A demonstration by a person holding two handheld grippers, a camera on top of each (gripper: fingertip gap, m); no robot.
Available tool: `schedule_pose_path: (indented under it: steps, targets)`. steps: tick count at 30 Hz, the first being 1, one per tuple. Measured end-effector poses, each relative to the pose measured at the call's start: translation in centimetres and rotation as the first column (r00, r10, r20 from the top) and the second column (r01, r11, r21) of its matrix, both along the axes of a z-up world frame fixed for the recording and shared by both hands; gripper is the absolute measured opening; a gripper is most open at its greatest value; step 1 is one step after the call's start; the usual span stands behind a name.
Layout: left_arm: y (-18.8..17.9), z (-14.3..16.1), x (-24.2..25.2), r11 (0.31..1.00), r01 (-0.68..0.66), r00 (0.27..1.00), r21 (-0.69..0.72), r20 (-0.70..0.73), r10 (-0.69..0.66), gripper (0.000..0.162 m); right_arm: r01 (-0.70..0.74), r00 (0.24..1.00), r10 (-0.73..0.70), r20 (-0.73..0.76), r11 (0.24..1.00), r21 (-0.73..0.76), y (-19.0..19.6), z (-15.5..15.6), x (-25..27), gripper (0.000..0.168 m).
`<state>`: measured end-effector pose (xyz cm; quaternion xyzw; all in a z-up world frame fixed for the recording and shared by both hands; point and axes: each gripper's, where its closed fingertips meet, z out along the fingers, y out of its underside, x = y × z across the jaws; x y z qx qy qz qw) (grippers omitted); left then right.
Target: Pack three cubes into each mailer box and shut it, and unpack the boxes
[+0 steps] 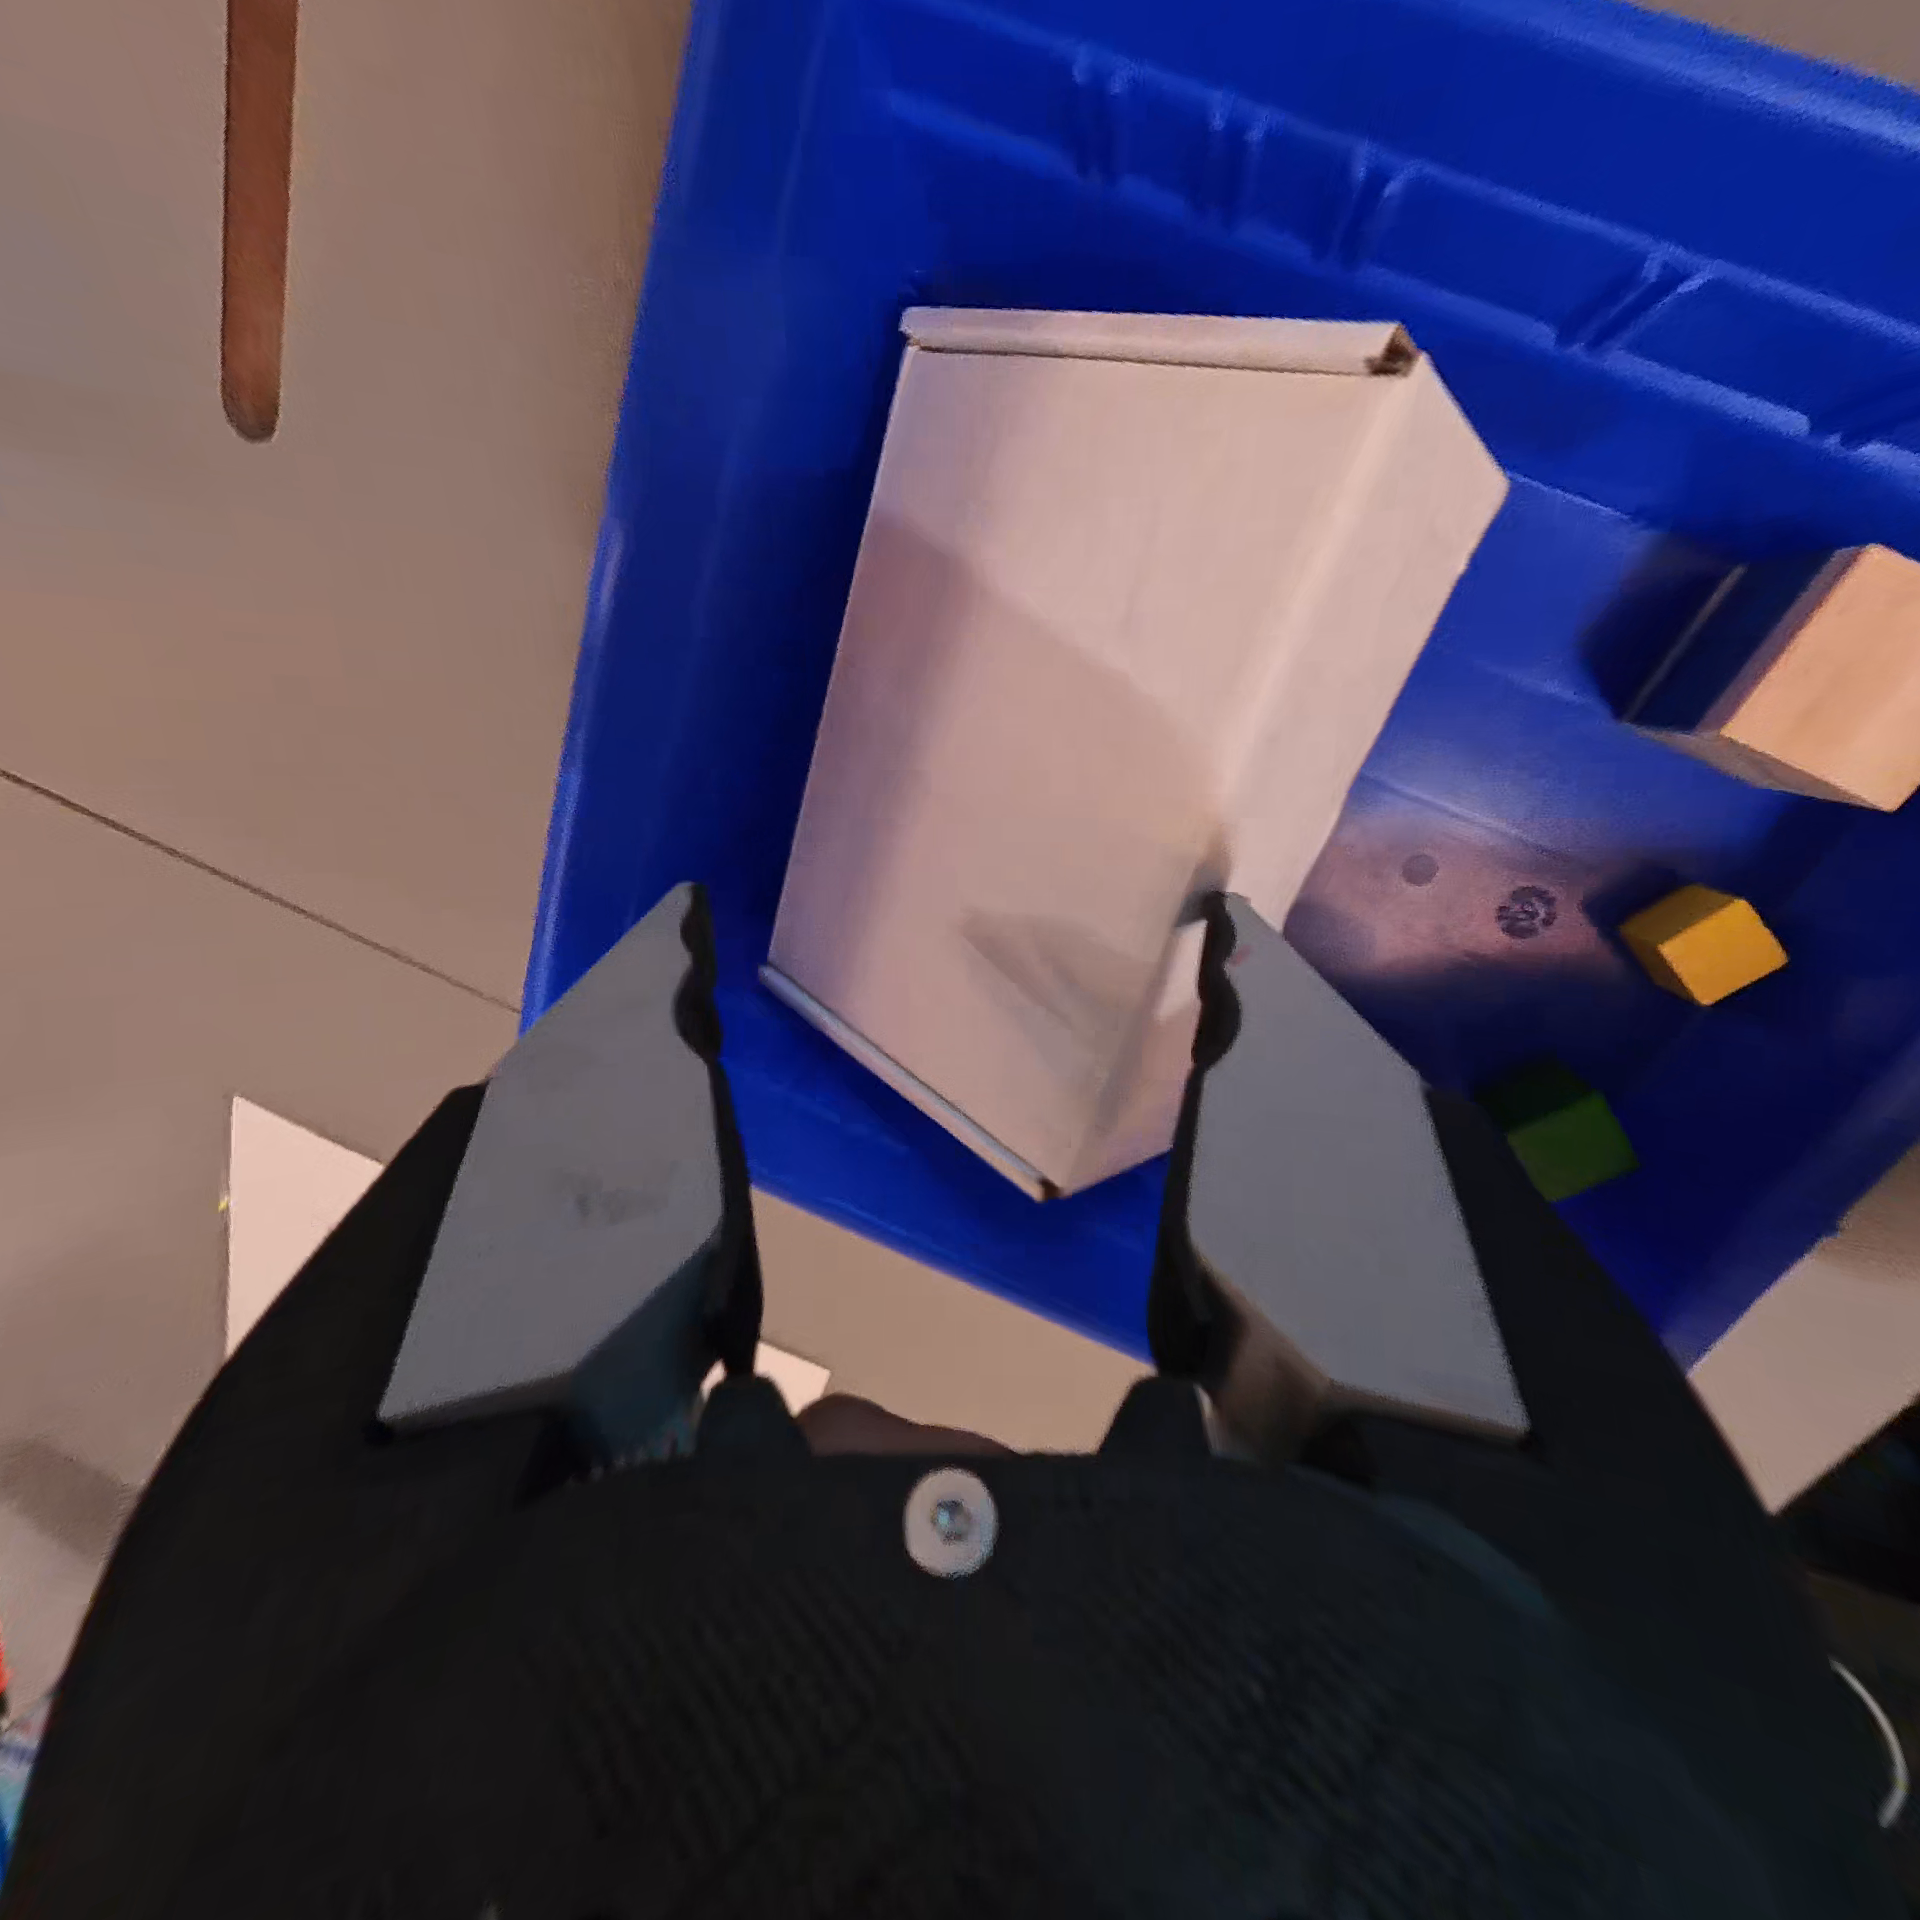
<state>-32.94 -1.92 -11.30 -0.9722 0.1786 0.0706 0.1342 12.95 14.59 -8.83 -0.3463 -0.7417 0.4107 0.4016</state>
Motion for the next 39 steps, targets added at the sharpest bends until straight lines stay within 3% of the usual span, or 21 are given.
schedule_pose_path:
  steps: [2, 3, 6, 8, 10, 12, 14, 16, 18, 20, 22, 25, 28, 31, 33, 34, 36, 39]
  targets:
    - [0.1, -0.8, 0.7, 1.0, 0.003, 1.0, 0.002, 0.022, -0.003, 0.077, -0.01, 1.0, 0.01, -0.005, 1.0, 0.006, -0.3, 0.2, 0.2, 0.052]
    - [0.2, -1.2, 0.4, 1.0, 0.005, 1.0, 0.012, -0.01, -0.005, 0.05, -0.014, 1.0, 0.014, -0.009, 1.0, 0.011, -0.5, 0.3, 0.2, 0.052]
    - [0.1, -1.7, 0.1, 0.999, 0.03, 0.998, 0.014, -0.05, -0.03, 0.045, -0.038, 0.999, 0.038, -0.015, 0.999, 0.022, -1.3, 0.7, 0.5, 0.052]
    - [0.7, -1.0, -0.9, 0.999, 0.018, 0.994, 0.05, -0.108, -0.013, 0.062, -0.056, 0.998, 0.057, -0.02, 0.998, 0.04, -1.7, 0.7, 0.7, 0.052]
    - [1.5, 0.0, -1.7, 0.994, 0.019, 0.988, 0.105, -0.155, -0.002, 0.062, -0.063, 0.998, 0.064, -0.02, 0.997, 0.053, -1.9, 0.5, 0.8, 0.052]
    - [2.7, 1.5, -2.5, 0.981, 0.04, 0.973, 0.191, -0.232, 0.006, 0.052, -0.064, 0.998, 0.065, -0.012, 0.997, 0.053, -1.8, 0.3, 0.7, 0.052]
    - [4.3, 3.6, -3.4, 0.947, 0.07, 0.949, 0.313, -0.313, 0.033, 0.025, -0.062, 0.998, 0.063, -0.005, 0.997, 0.045, -1.7, 0.2, 0.6, 0.052]
    - [5.7, 5.4, -4.9, 0.904, 0.089, 0.906, 0.419, -0.41, 0.101, 0.019, -0.058, 0.998, 0.058, 0.001, 0.997, 0.041, -1.5, 0.0, 0.4, 0.052]
    - [6.2, 5.4, -6.7, 0.899, 0.08, 0.852, 0.431, -0.497, 0.163, 0.015, -0.056, 0.998, 0.055, 0.008, 0.998, 0.039, -1.4, -0.3, 0.3, 0.052]
    - [6.2, 3.6, -6.3, 0.918, 0.085, 0.864, 0.388, -0.488, 0.127, 0.024, -0.047, 0.999, 0.046, 0.015, 0.998, 0.048, -1.1, -0.5, 0.2, 0.052]
    - [5.8, 2.2, -4.6, 0.924, 0.073, 0.922, 0.376, -0.379, 0.081, 0.037, -0.044, 0.999, 0.043, 0.019, 0.998, 0.053, -1.0, -0.6, 0.4, 0.052]
    - [4.3, 0.9, -1.6, 0.947, 0.054, 0.976, 0.318, -0.218, 0.017, 0.068, -0.053, 0.998, 0.053, 0.017, 0.998, 0.043, -0.9, -0.6, 0.6, 0.052]
    - [2.9, -0.6, 0.2, 0.968, 0.144, 0.949, 0.207, -0.306, -0.076, 0.083, -0.055, 0.998, 0.055, 0.015, 0.998, 0.034, -0.9, -0.6, 0.6, 0.052]
    - [2.2, -3.0, -0.2, 0.971, 0.229, 0.865, 0.07, -0.472, -0.17, 0.093, -0.069, 0.998, 0.068, 0.015, 0.997, 0.029, -1.3, -0.5, 0.5, 0.052]
    - [2.0, -5.2, -0.7, 0.974, 0.226, 0.85, 0.001, -0.488, -0.197, 0.087, -0.072, 0.997, 0.072, 0.016, 0.997, 0.038, -1.6, -0.5, 0.4, 0.052]
    - [1.9, -6.4, -0.5, 0.971, 0.237, 0.854, -0.027, -0.471, -0.221, 0.074, -0.074, 0.997, 0.073, 0.016, 0.996, 0.042, -1.7, -0.5, 0.4, 0.052]
    - [2.3, -6.7, -1.1, 0.965, 0.259, 0.819, -0.046, -0.519, -0.245, 0.075, -0.08, 0.997, 0.08, 0.016, 0.996, 0.044, -2.0, -0.5, 0.3, 0.052]
    - [2.2, -6.0, -1.0, 0.968, 0.238, 0.875, -0.074, -0.416, -0.247, 0.065, -0.085, 0.996, 0.084, 0.024, 0.995, 0.049, -2.3, -0.8, 0.2, 0.053]
